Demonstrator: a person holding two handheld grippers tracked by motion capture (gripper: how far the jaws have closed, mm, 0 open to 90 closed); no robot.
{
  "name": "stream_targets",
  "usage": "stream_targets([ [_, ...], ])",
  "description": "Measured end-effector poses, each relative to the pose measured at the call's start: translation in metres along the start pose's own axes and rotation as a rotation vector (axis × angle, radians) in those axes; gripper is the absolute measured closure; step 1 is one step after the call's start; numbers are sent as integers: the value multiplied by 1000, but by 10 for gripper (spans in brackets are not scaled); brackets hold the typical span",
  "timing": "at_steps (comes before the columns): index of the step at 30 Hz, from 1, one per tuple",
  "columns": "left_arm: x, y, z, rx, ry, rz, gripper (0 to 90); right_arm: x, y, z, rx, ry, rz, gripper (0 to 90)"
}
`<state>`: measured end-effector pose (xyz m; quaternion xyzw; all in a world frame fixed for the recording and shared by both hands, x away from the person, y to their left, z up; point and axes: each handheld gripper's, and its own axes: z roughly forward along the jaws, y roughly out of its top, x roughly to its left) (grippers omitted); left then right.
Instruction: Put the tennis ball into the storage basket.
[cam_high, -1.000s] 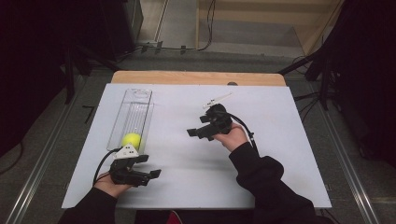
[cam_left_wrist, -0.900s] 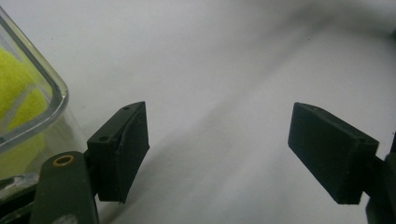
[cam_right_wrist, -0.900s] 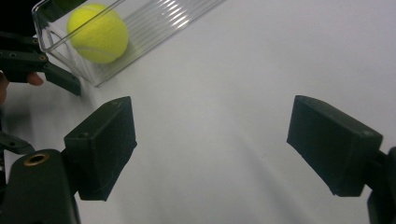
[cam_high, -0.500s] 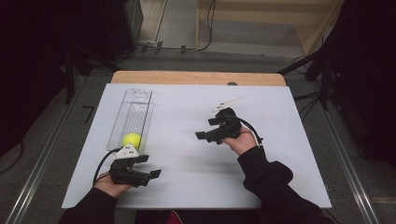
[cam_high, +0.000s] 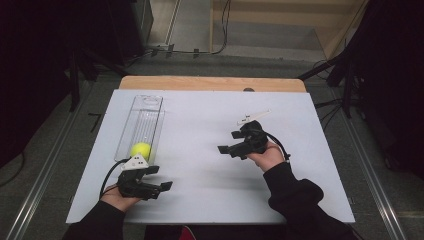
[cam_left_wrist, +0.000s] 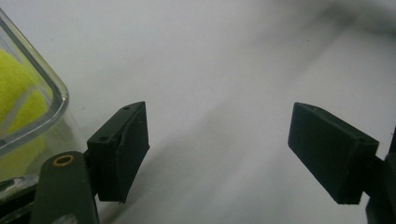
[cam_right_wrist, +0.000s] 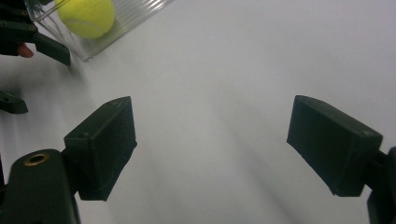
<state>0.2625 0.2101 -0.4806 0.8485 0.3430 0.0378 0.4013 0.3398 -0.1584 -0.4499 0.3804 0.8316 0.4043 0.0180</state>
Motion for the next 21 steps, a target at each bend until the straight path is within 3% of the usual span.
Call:
stream_targets([
  [21,0,0,-1,-4,0,1,212,-7,-31,-26,-46,-47,31,138],
])
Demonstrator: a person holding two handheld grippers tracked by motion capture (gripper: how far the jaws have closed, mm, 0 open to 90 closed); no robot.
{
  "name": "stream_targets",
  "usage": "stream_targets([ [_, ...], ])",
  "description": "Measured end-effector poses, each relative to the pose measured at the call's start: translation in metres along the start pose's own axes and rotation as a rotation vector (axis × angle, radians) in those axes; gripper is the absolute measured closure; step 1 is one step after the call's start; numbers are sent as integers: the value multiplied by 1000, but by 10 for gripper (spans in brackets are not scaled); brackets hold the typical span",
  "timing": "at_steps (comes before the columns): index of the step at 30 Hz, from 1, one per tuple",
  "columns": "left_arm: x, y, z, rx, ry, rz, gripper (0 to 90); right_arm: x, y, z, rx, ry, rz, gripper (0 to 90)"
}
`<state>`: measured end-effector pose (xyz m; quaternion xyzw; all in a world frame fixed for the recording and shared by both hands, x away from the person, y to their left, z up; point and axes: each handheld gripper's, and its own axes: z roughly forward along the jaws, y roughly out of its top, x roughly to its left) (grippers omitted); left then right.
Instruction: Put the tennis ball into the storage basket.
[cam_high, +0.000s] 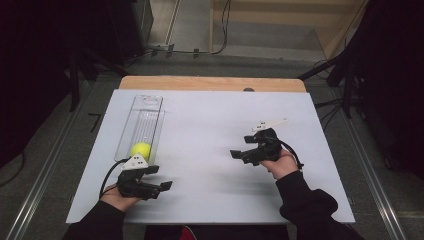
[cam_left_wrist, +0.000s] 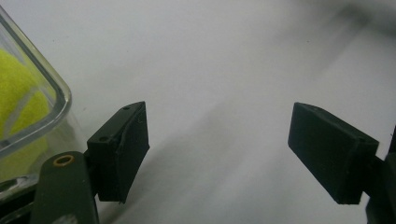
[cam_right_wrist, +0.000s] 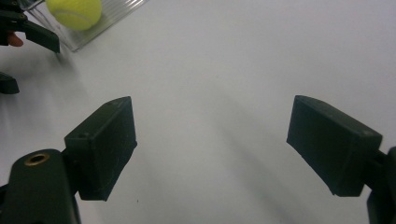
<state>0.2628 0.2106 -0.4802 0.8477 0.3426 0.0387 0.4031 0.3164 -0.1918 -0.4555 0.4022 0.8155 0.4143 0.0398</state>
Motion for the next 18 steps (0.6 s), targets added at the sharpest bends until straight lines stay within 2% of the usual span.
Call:
stream_targets([
  [18,0,0,0,0,1,-2,212,-4,-30,-16,-1,-24,38,138],
])
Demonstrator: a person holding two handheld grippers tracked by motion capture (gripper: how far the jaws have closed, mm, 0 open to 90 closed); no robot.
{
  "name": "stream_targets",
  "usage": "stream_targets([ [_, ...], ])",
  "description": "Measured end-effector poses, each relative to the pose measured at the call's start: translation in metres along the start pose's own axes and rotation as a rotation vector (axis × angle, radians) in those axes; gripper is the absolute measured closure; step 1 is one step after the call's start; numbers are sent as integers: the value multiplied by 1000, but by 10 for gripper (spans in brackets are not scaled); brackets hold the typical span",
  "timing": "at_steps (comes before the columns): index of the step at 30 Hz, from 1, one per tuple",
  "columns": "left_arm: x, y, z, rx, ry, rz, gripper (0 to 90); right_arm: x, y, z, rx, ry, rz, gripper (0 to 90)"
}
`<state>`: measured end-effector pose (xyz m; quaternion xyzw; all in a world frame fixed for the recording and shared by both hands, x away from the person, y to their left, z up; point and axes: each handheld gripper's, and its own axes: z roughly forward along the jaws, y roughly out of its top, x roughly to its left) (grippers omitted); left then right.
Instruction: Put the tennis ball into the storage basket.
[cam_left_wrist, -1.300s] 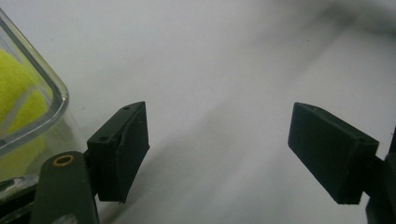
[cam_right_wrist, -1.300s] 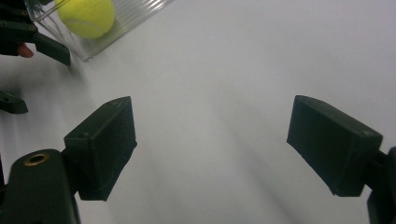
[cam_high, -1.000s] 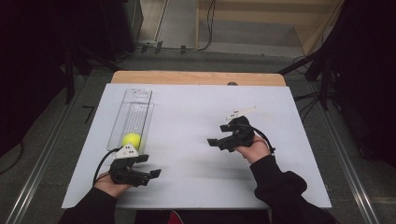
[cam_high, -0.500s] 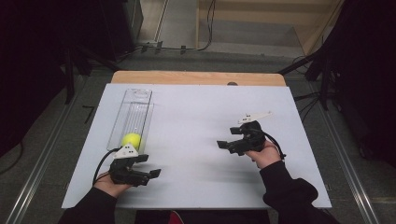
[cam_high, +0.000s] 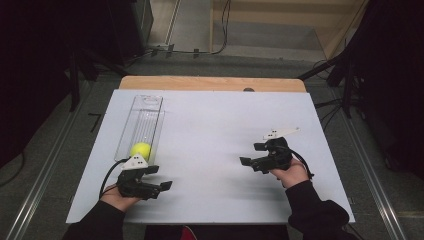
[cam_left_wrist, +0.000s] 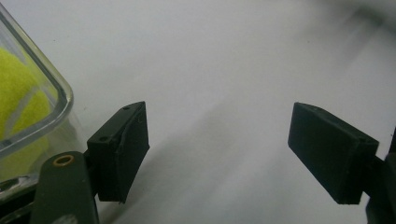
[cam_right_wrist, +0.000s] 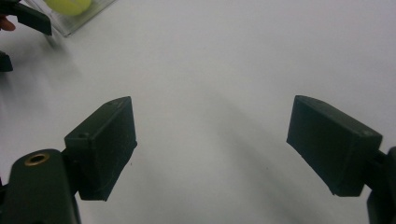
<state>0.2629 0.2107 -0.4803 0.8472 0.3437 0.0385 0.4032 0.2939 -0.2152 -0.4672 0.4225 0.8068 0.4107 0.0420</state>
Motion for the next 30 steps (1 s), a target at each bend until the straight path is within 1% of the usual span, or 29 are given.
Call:
stream_targets([
  [4,0,0,0,-1,1,0,212,0,-6,-4,2,-14,5,138],
  [8,0,0,0,1,2,0,212,-1,-14,-7,-1,-18,11,138],
  [13,0,0,0,1,1,1,212,0,-23,-10,8,-20,17,138],
  [30,0,0,0,2,3,0,212,-5,-47,-24,-10,-39,35,138],
])
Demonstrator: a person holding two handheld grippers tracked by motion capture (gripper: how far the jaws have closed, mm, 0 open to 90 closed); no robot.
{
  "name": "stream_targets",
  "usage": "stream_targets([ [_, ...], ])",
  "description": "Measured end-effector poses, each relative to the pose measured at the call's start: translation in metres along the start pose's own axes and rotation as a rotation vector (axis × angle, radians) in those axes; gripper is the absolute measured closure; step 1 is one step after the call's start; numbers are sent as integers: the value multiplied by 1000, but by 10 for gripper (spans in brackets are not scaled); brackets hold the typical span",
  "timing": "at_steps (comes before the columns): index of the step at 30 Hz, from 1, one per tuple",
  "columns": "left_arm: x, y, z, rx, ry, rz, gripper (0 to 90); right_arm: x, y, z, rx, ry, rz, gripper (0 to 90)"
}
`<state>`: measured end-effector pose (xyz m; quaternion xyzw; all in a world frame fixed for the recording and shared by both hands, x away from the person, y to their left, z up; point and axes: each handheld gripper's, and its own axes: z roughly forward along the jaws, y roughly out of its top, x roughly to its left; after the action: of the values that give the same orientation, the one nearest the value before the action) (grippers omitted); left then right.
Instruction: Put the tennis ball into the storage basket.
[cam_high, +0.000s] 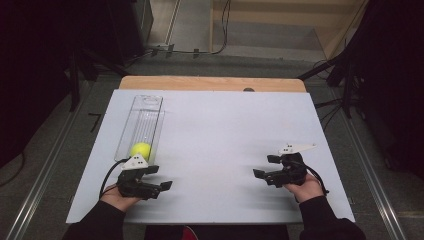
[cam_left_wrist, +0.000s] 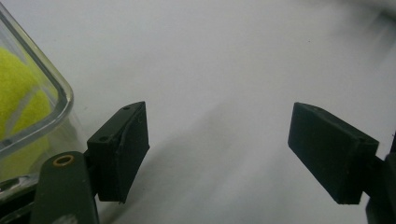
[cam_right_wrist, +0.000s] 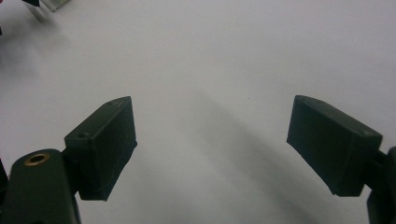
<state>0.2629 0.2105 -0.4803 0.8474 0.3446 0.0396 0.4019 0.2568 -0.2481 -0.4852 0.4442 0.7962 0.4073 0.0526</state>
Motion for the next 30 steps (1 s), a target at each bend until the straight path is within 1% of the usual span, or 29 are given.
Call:
stream_targets([
  [7,0,0,0,1,0,1,213,-5,-8,-6,-6,-12,13,138],
  [11,0,0,0,0,-2,-1,212,-9,-13,-9,-10,-20,12,138],
  [19,0,0,0,0,-6,2,212,-17,-18,-9,-9,-25,34,138],
  [30,0,0,0,-1,-6,0,213,-16,-18,-6,1,-20,27,138],
])
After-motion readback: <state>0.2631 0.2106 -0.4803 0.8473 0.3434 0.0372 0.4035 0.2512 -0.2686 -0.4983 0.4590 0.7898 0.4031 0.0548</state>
